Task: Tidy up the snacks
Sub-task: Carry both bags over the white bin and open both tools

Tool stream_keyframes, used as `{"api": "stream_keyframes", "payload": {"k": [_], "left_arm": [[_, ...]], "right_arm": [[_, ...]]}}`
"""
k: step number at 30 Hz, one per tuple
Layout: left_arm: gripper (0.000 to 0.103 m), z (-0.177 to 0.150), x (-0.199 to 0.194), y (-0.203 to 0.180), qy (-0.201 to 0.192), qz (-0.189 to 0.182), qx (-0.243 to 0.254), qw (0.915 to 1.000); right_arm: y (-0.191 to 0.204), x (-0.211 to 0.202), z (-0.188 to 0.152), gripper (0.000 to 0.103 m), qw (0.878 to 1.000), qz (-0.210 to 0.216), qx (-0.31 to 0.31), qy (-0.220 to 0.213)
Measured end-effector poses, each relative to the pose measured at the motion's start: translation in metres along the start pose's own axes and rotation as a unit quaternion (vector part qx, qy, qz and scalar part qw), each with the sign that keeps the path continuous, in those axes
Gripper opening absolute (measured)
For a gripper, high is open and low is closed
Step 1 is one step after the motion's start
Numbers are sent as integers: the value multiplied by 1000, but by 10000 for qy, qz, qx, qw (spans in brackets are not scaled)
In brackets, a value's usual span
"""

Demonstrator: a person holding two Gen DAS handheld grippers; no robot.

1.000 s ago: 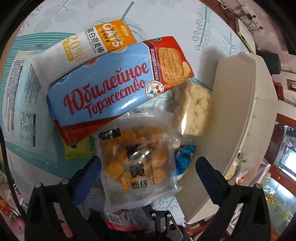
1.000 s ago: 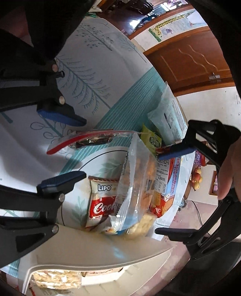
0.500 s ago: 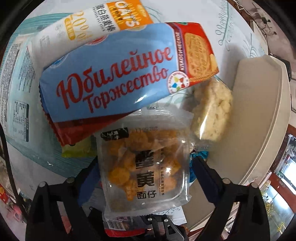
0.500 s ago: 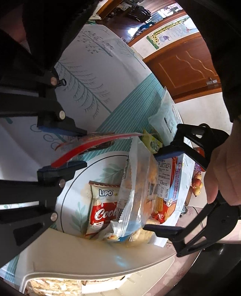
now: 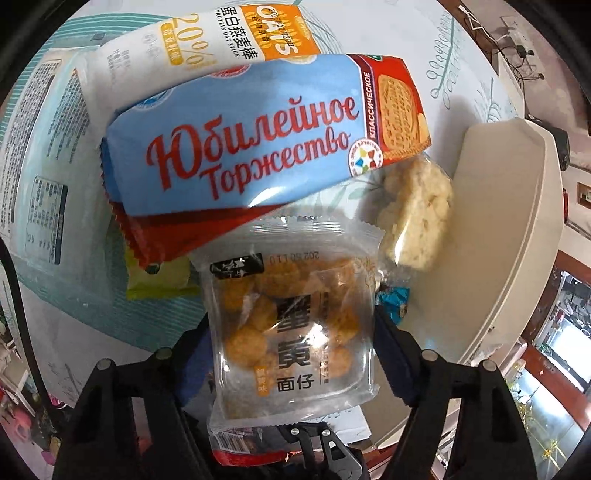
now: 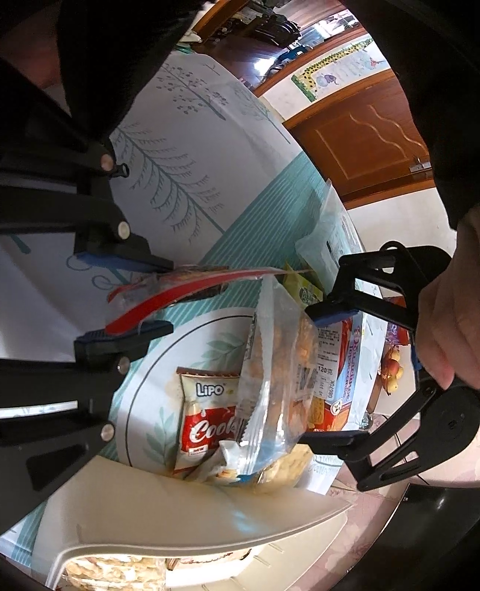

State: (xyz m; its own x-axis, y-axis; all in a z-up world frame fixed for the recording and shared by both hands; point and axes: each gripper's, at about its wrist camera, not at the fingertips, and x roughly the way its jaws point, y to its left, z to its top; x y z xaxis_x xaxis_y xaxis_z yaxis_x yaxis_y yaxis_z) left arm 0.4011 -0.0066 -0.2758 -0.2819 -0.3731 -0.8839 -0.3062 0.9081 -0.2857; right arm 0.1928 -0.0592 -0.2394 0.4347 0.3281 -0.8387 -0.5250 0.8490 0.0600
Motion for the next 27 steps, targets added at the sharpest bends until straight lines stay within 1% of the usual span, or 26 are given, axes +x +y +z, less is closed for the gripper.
{"api": "stream_keyframes", "payload": {"k": [2, 7, 10, 15, 17, 19, 23, 27], "left_arm": [[76, -5, -3, 1, -4, -34, 92, 10000], [76, -28, -9, -1, -39, -155, 332, 9993], [76, -38, -17, -2, -124, -133, 535, 9984], [76, -55, -31, -7, -324, -164, 864, 9956], [76, -53, -40, 3, -322, -268, 945, 9946], [76, -63, -47, 5, -349, -357, 1025, 9935], [76, -76, -66, 8, -537, -475, 1269, 9893], [76, -90, -90, 15, -790, -819, 1576, 9809]], "right_arm": [[3, -1, -2, 26, 10000, -5, 22, 11], [7, -9, -5, 26, 9999, -51, 143, -66], [12, -12, -6, 26, 9998, -129, 115, -70], [22, -22, -9, 26, 9994, -315, 117, -62], [24, -26, -10, 26, 9990, -410, 181, -75], [26, -30, -11, 26, 9984, -514, 233, -78], [31, -39, -11, 25, 9970, -718, 263, -135], [31, -56, -9, 24, 9937, -896, 510, -435]]}}
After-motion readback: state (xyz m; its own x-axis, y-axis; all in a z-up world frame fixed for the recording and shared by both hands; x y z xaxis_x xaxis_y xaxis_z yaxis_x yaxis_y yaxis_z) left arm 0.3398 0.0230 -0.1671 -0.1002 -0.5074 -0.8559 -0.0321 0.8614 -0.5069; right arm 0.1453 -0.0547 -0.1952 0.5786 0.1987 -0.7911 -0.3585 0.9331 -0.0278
